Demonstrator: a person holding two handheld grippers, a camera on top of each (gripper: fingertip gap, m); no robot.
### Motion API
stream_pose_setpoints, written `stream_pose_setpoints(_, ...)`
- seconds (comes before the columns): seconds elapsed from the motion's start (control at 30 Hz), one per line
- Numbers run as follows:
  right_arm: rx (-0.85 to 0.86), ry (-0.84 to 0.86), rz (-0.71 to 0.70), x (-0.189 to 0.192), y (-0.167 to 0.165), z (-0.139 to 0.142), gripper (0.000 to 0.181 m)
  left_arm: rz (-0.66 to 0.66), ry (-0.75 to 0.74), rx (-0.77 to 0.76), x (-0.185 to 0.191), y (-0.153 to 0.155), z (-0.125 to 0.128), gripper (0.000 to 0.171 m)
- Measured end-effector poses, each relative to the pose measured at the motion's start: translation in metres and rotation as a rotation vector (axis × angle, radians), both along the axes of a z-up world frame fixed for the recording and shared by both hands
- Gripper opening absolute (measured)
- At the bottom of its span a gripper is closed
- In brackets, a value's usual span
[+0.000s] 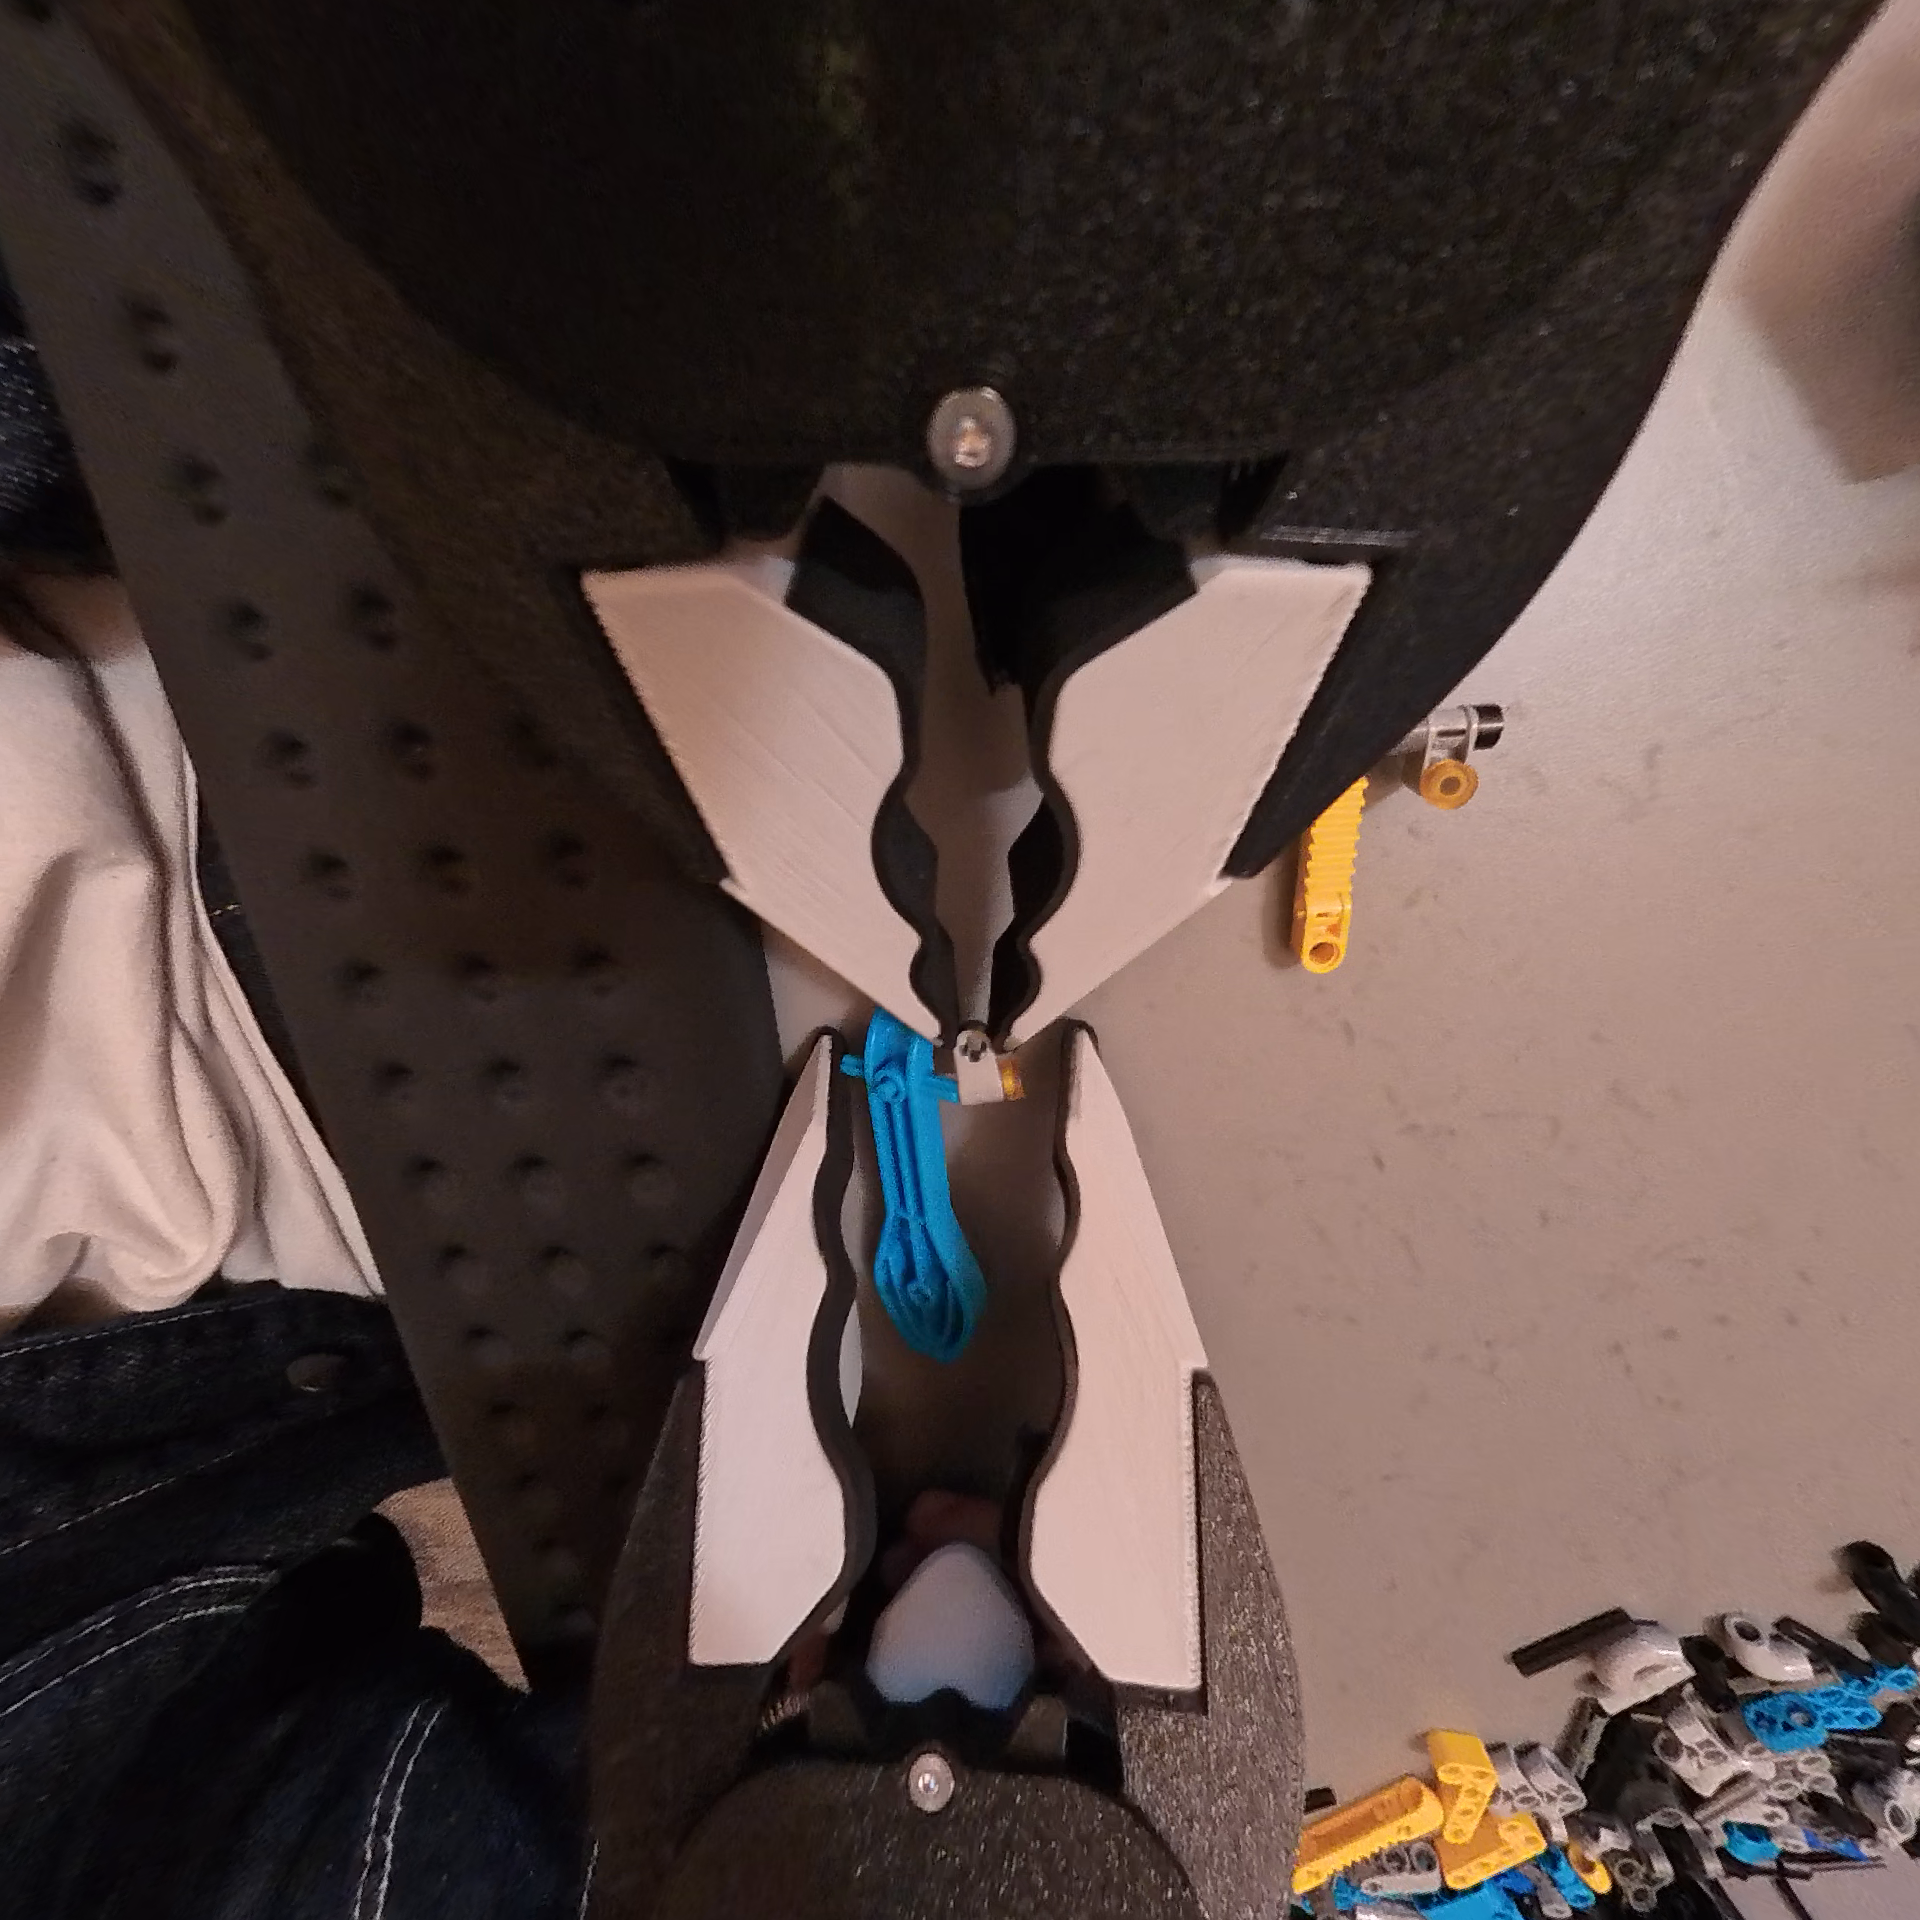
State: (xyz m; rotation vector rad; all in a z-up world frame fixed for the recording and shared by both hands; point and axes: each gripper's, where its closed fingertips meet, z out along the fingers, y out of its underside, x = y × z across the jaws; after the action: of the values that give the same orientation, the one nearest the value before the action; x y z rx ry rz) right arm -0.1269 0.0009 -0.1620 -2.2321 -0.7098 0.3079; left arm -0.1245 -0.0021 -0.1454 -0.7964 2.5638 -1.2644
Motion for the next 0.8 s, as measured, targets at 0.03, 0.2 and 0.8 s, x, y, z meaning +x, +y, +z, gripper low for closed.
stream_pose_setpoints(0.03,0.002,0.0,0.004,0.0,0.0,0.0,0.042,-0.001,-0.007,0.005,0.0,0.0,0.0,0.004)
stream_pose_setpoints(0.2,-0.023,0.046,0.007,-0.001,-0.001,0.0,0.039,-0.005,-0.051,0.03,0.001,0.001,-0.001,0.004)
stream_pose_setpoints(0.8,-0.013,-0.115,-0.108,0.032,-0.039,0.017,0.039,0.001,-0.086,0.141,0.003,0.006,-0.015,0.004)
